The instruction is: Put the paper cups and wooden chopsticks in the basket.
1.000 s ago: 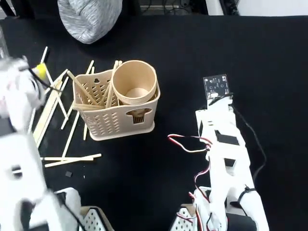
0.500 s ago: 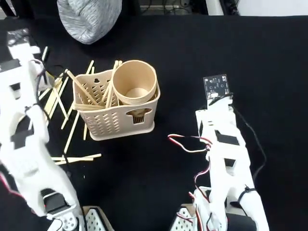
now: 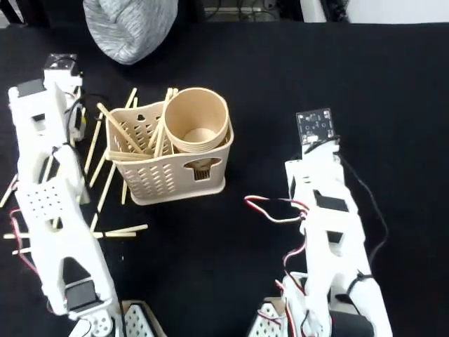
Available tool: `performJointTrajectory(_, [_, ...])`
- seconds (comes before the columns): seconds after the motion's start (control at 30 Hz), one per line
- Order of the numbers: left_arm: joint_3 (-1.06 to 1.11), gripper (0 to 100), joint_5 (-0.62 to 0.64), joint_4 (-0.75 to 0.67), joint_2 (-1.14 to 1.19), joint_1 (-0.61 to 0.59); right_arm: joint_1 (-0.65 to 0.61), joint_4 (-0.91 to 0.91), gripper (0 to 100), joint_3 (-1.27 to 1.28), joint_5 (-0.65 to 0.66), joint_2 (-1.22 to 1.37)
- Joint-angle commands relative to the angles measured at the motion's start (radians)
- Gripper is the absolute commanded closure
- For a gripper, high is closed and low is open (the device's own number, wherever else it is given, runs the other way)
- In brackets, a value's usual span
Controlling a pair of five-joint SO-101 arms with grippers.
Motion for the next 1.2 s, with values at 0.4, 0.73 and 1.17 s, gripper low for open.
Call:
performJointTrajectory(0.4, [-0.443,97,0.038,0.292,-0.015,0.027,0.012,-0.015,98.3,-0.004,0.008,0.001])
performJointTrajectory(0.73, [-0.418,97,0.267,0.293,-0.250,0.018,0.012,-0.017,98.3,-0.004,0.008,0.001])
performJointTrajectory(1.17, [0.283,97,0.295,0.285,-1.071,0.130,0.012,-0.018,98.3,-0.004,0.008,0.001])
